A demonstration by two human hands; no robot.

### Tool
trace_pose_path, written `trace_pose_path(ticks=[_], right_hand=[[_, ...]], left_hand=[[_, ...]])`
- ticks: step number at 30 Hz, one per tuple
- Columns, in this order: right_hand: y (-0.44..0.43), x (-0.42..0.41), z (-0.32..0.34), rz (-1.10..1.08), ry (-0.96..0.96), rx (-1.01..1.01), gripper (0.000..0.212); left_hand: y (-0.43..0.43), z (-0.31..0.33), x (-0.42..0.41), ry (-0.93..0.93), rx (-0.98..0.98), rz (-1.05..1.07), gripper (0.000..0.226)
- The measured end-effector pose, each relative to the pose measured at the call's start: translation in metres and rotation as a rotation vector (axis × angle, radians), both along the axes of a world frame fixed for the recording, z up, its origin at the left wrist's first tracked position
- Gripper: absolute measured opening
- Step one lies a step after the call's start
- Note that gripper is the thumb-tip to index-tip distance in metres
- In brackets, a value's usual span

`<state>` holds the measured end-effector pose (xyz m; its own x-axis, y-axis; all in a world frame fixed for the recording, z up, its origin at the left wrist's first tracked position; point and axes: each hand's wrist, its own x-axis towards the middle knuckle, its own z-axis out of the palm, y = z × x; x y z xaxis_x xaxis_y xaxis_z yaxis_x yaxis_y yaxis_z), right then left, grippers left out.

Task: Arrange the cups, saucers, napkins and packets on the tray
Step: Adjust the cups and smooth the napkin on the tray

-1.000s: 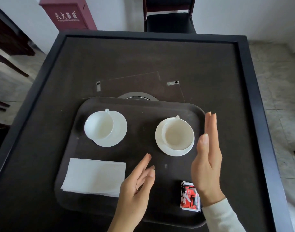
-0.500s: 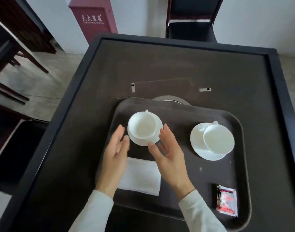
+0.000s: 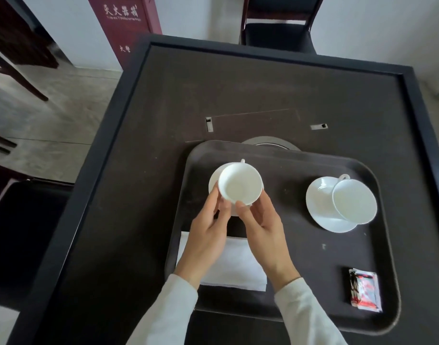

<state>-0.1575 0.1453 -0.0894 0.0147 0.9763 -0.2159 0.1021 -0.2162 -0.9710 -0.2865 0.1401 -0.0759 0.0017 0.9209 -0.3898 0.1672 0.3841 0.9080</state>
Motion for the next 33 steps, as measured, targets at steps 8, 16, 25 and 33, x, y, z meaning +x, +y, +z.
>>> trace_pose_path(ticks=[8, 16, 25, 33], right_hand=[[-0.071, 0.009, -0.009, -0.059, -0.472, 0.021, 0.062], [-0.067, 0.028, -0.014, 0.100, -0.805, 0.071, 0.042], [-0.022, 0.053, -0.001, 0.437, -0.896, -0.152, 0.018], [-0.013, 0.057, 0.000, 0.454, -0.917, -0.183, 0.009]], left_hand=[[-0.063, -0.013, -0.047, 0.565, 0.323, -0.145, 0.051], [-0.068, -0.030, -0.074, 0.871, 0.496, -0.358, 0.034], [-0.012, -0.019, -0.082, 0.970, 0.319, -0.601, 0.020], [-0.005, -0.019, -0.074, 0.983, 0.286, -0.569, 0.014]])
